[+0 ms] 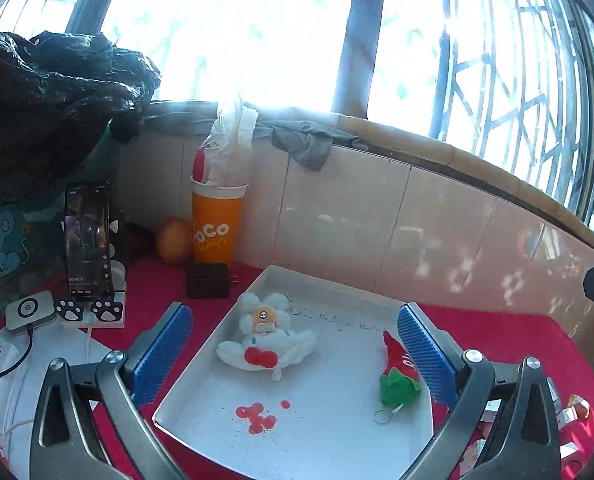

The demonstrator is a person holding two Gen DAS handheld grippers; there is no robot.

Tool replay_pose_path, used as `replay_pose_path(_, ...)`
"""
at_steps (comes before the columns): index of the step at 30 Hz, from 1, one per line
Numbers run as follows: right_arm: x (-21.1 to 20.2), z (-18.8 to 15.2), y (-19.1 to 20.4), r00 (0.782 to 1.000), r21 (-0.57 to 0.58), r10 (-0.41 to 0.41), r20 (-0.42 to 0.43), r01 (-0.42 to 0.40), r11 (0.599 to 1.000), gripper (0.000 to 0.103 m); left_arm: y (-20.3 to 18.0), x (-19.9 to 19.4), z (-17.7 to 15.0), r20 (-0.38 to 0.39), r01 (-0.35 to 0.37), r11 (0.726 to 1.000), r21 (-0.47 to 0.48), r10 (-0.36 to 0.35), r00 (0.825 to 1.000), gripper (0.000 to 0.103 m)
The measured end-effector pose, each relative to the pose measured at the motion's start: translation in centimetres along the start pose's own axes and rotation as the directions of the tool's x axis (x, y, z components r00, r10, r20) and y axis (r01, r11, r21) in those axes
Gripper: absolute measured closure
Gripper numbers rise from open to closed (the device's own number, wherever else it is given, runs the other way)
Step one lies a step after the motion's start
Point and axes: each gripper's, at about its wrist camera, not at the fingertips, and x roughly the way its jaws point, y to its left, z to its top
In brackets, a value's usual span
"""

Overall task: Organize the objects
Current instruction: 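Open the right tool to drop the chili plush into the tray, then grasp the red-white medicine box with the right tool while the left tool grasps the long white sealant box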

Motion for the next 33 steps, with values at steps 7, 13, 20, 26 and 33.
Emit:
replay_pose_path(7,-8.3,1.3,-8.3,0.983,0.092,0.016,0.183,-0.033,0.995,0.000,-6.9,-1.0,-1.6,-0.049,0.222,0.968,0.118,-0.217,0.975,0.000)
replay_pose_path(13,-10.4,-2.3,-15.0,0.985,0.159,-0.153,0.080,0.139,0.977,0.000,-13.5,-0.7,-6.3,-0.264,0.475,0.837,0.271,-0.410,0.873,0.000)
replay_pose_path(20,-12.6,-8.4,-27.7,0.950,0.445,-0.293,-0.107,0.309,0.840,0.000,-20.4,-0.3,-12.9,-0.504,0.667,0.611,0.426,-0.452,0.736,0.000)
replay_pose_path(26,-9.8,-11.5,-29.2,0.926,0.376,-0.290,-0.241,0.364,0.852,0.000,-24.2,0.2,-15.4,-0.589,0.705,0.515,0.489,-0.401,0.702,0.000)
replay_pose_path(33,-2.8,-13.3,-27.3,0.895,0.240,-0.250,-0.369,0.351,0.905,0.001,-24.7,0.3,-17.3,-0.668,0.725,0.494,0.479,-0.330,0.667,0.027)
